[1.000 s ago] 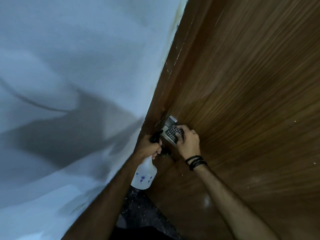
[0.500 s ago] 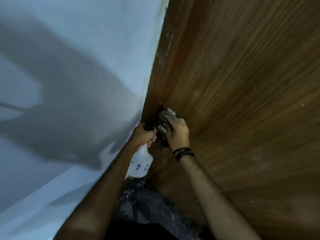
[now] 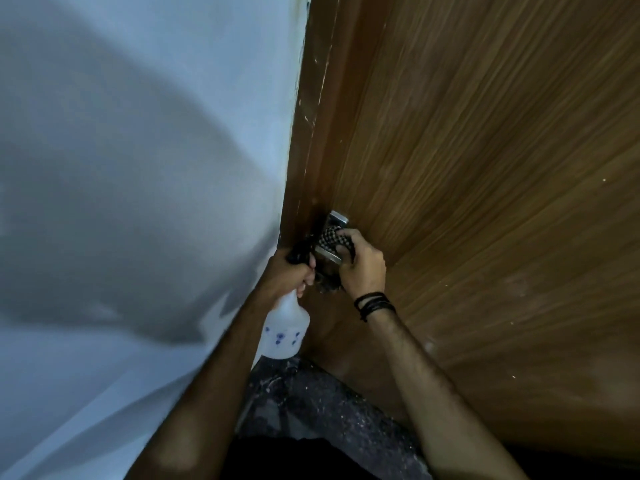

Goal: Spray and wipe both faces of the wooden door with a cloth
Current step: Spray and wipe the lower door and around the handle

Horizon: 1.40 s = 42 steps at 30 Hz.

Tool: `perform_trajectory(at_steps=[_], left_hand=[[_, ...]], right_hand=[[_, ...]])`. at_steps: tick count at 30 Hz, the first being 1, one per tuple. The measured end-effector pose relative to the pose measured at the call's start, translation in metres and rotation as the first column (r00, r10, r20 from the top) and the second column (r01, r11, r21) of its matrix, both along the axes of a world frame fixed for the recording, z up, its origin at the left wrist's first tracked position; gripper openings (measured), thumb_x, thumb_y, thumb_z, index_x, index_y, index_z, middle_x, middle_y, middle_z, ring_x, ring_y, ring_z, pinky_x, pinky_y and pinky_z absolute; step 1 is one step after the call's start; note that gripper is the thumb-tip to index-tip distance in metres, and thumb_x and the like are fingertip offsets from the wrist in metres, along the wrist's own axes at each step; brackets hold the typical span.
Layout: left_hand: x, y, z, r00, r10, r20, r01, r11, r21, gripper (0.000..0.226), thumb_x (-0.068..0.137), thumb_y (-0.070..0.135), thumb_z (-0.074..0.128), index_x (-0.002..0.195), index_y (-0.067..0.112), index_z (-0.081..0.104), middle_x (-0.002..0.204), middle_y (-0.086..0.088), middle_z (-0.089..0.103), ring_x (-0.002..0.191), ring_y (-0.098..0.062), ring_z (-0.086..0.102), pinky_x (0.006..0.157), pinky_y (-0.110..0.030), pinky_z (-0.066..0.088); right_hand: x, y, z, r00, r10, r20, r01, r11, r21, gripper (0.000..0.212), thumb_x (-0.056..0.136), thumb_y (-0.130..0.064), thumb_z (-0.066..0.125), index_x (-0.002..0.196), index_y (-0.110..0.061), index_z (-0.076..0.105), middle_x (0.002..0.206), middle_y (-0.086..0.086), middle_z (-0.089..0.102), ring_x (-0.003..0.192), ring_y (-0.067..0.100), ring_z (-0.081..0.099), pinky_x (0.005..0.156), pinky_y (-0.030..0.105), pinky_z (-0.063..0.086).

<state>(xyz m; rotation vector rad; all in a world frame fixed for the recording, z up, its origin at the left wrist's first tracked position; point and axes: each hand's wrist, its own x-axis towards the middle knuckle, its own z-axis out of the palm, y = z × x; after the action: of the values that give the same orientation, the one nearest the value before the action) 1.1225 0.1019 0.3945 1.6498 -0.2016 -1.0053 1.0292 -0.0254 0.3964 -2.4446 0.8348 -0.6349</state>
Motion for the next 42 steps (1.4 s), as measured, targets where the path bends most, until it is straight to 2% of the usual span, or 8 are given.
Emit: perform_trajectory(at_steps=[5, 16, 20, 25, 28, 32, 35, 42], left_hand=[[-0.007, -0.001, 0.005, 0.996, -0.083, -0.015, 0.082, 0.997, -0.013, 0.027, 0.085, -0.012, 0.055, 0.086, 0.014, 0.064, 0.072, -0.008, 0.06, 0.049, -0.013, 0.048, 0.051, -0.027, 0.043], [-0.01, -0.004, 0.004, 0.998, -0.047, -0.047, 0.046, 0.999, -0.022, 0.028, 0.084, -0.014, 0.055, 0.087, 0.012, 0.066, 0.076, -0.009, 0.059, 0.048, -0.011, 0.045, 0.048, -0.024, 0.041], [-0.013, -0.002, 0.005, 0.995, -0.066, -0.07, 0.062, 0.996, -0.06, 0.031, 0.085, -0.014, 0.054, 0.09, 0.014, 0.065, 0.078, -0.007, 0.059, 0.049, -0.01, 0.046, 0.048, -0.023, 0.041], [-0.011, 0.005, 0.0, 0.998, -0.053, -0.028, 0.052, 0.998, -0.038, 0.029, 0.085, -0.014, 0.055, 0.091, 0.013, 0.065, 0.077, -0.009, 0.061, 0.051, -0.013, 0.049, 0.053, -0.027, 0.044], [-0.014, 0.009, -0.002, 0.998, -0.054, -0.044, 0.053, 0.998, -0.015, 0.03, 0.082, -0.016, 0.055, 0.089, 0.012, 0.065, 0.076, -0.011, 0.059, 0.046, -0.013, 0.046, 0.05, -0.025, 0.041], [-0.009, 0.013, -0.002, 0.998, -0.063, 0.005, 0.063, 0.998, 0.022, 0.028, 0.08, -0.017, 0.055, 0.089, 0.007, 0.066, 0.071, -0.014, 0.057, 0.043, -0.016, 0.043, 0.045, -0.023, 0.037], [-0.003, 0.017, -0.001, 0.996, -0.072, 0.047, 0.068, 0.995, 0.078, 0.028, 0.078, -0.015, 0.056, 0.093, 0.004, 0.07, 0.07, -0.014, 0.062, 0.039, -0.016, 0.043, 0.043, -0.023, 0.037], [0.006, 0.019, 0.008, 0.979, -0.167, 0.114, 0.16, 0.985, 0.069, 0.027, 0.079, -0.017, 0.055, 0.086, 0.007, 0.066, 0.07, -0.015, 0.058, 0.042, -0.017, 0.043, 0.048, -0.027, 0.038]], right_hand=[[-0.038, -0.021, 0.008, 0.969, -0.151, -0.193, 0.157, 0.987, 0.017, 0.024, 0.092, -0.02, 0.059, 0.113, -0.031, 0.06, 0.102, 0.007, 0.069, 0.095, 0.03, 0.064, 0.078, 0.041, 0.055], [-0.008, -0.027, 0.002, 0.997, 0.031, -0.064, -0.012, 0.958, 0.287, 0.024, 0.093, -0.011, 0.062, 0.111, -0.027, 0.066, 0.111, -0.005, 0.07, 0.104, 0.013, 0.064, 0.083, 0.018, 0.044], [-0.05, -0.009, -0.011, 0.948, -0.244, 0.204, 0.213, 0.963, 0.162, 0.017, 0.094, -0.009, 0.063, 0.111, -0.013, 0.067, 0.1, -0.008, 0.067, 0.086, -0.003, 0.055, 0.071, 0.001, 0.036], [-0.071, 0.014, -0.063, 0.598, -0.782, 0.175, 0.447, 0.507, 0.737, 0.023, 0.09, -0.009, 0.07, 0.113, -0.009, 0.066, 0.111, 0.003, 0.067, 0.104, 0.019, 0.062, 0.094, 0.032, 0.05], [-0.048, 0.034, -0.069, 0.532, -0.846, 0.037, 0.068, 0.086, 0.994, 0.027, 0.09, 0.005, 0.063, 0.116, -0.004, 0.066, 0.113, 0.017, 0.069, 0.11, 0.032, 0.064, 0.1, 0.048, 0.051], [-0.002, 0.05, -0.045, 0.583, -0.809, 0.078, -0.294, -0.12, 0.948, 0.018, 0.096, 0.002, 0.055, 0.109, -0.006, 0.065, 0.105, 0.016, 0.068, 0.093, 0.032, 0.067, 0.079, 0.046, 0.059], [0.019, 0.056, -0.041, 0.563, -0.818, 0.114, -0.482, -0.213, 0.85, 0.024, 0.1, -0.002, 0.048, 0.123, -0.006, 0.055, 0.114, 0.02, 0.063, 0.091, 0.034, 0.065, 0.058, 0.04, 0.06], [0.006, 0.037, -0.061, 0.509, -0.84, 0.191, -0.451, -0.072, 0.889, 0.03, 0.095, 0.004, 0.051, 0.12, -0.006, 0.063, 0.12, 0.019, 0.066, 0.104, 0.031, 0.064, 0.089, 0.048, 0.053]])
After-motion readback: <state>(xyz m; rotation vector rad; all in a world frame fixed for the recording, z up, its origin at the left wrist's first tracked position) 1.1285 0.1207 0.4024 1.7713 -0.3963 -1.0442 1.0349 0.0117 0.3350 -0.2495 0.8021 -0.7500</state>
